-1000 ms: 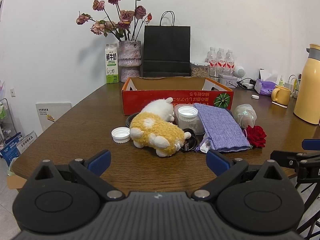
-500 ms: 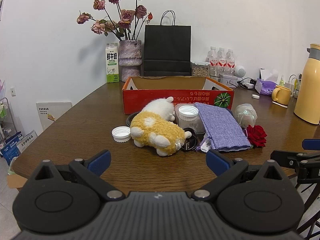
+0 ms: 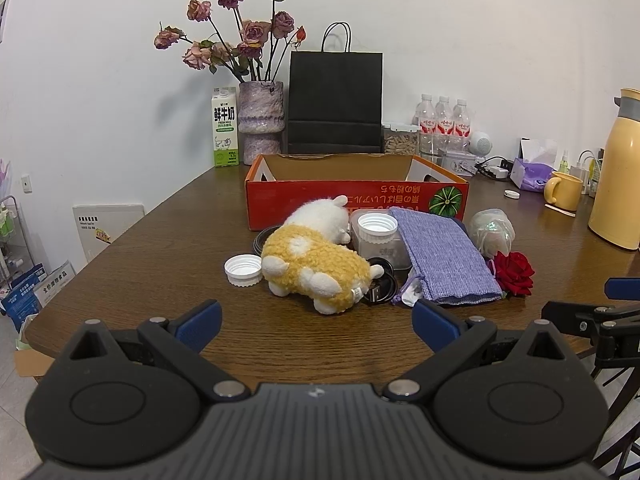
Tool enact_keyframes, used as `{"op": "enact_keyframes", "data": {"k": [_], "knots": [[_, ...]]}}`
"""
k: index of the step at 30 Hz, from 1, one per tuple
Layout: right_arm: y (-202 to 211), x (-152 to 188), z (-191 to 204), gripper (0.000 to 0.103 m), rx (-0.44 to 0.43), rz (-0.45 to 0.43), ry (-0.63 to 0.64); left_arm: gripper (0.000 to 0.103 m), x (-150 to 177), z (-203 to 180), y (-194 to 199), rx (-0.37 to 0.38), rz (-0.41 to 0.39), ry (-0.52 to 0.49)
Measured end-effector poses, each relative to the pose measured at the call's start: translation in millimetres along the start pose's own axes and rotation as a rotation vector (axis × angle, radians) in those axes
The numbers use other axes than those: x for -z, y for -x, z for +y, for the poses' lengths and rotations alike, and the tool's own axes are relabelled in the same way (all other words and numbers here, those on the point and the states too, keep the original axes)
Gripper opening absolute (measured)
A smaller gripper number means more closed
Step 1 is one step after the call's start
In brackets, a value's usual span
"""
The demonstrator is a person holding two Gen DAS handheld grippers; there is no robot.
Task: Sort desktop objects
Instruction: 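Grasp the yellow-white plush toy with the left tool while the right tool grasps the red rose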
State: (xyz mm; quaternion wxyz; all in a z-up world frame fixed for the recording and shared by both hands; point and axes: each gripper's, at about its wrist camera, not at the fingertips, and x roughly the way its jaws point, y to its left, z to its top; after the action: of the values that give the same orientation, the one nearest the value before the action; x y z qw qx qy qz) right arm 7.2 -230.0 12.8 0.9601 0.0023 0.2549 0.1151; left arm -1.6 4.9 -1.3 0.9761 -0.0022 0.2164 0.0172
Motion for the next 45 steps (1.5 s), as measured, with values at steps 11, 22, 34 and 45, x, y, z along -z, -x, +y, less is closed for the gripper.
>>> {"op": "enact_keyframes", "data": {"k": [11, 22, 34, 45], "knots": [[0.0, 0.1, 0.0, 0.103, 0.000, 0.001, 0.000, 0.103, -0.2, 0.3, -0.1, -0.007, 0.001, 0.003], [-12.1, -3.4, -5.8, 0.103, 0.018, 0.011, 0.012, 0.103, -4.0, 4.6, -15.3, -0.012, 0.018, 0.016], [-55.8, -14.0, -19.2, 0.103, 0.029, 0.053, 0.008, 0.103, -18.7, 7.9, -51.8, -0.031, 0.031, 0.024], [-90.3, -26.7, -38.4, 0.094, 0.034, 0.080, -0.009, 0.103, -40.1, 9.9, -91.3, -0.056, 0.045, -0.010]]}}
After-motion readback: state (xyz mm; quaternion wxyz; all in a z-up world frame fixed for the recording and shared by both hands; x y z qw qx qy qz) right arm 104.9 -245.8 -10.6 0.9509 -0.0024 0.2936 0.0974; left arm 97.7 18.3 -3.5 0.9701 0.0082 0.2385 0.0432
